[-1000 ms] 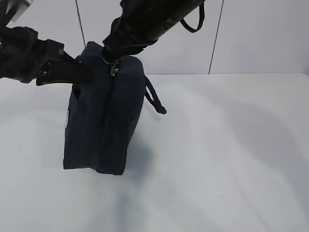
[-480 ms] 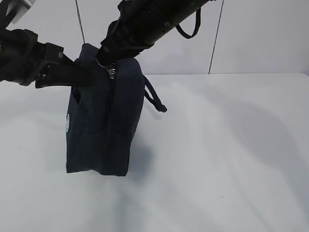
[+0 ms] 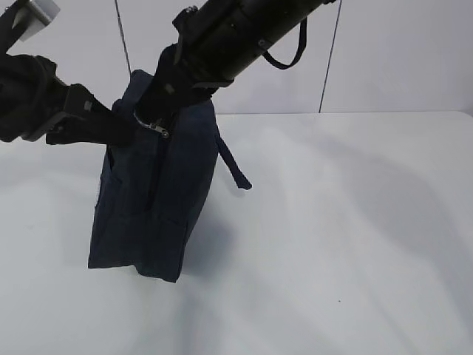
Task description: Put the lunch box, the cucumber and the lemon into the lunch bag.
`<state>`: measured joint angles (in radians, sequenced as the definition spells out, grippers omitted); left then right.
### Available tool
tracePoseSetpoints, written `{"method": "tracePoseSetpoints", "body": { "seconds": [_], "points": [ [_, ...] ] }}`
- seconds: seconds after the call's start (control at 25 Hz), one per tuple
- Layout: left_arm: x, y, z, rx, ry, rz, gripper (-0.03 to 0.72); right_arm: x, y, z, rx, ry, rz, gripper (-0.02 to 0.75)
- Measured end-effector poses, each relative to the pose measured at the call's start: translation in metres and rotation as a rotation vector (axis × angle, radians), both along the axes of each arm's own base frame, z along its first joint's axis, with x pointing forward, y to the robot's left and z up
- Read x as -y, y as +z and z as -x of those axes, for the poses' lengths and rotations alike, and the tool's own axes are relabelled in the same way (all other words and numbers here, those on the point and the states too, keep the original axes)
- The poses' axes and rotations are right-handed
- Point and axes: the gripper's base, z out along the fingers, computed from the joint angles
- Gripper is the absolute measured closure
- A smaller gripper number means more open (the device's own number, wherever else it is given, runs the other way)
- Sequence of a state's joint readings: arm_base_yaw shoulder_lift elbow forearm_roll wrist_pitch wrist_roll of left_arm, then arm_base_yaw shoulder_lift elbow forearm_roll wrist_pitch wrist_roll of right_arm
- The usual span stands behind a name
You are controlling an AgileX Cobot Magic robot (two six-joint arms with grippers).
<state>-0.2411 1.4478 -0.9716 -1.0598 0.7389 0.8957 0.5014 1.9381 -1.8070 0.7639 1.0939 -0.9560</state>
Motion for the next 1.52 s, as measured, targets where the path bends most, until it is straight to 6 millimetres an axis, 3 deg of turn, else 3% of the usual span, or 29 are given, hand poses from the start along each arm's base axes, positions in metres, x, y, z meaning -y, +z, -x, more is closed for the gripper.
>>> {"method": "tracePoseSetpoints", "body": {
  "seconds": [0.8, 1.52],
  "points": [
    [-0.002, -0.001, -0.002, 0.026, 0.014, -0.034, 0.694, 0.001, 0.006, -0.019, 0.174, -0.139, -0.030, 0.730],
    [-0.003, 0.000, -0.003, 0.034, 0.027, -0.035, 0.692, -0.003, 0.004, -0.019, 0.162, -0.121, -0.069, 0.730]
  ]
}}
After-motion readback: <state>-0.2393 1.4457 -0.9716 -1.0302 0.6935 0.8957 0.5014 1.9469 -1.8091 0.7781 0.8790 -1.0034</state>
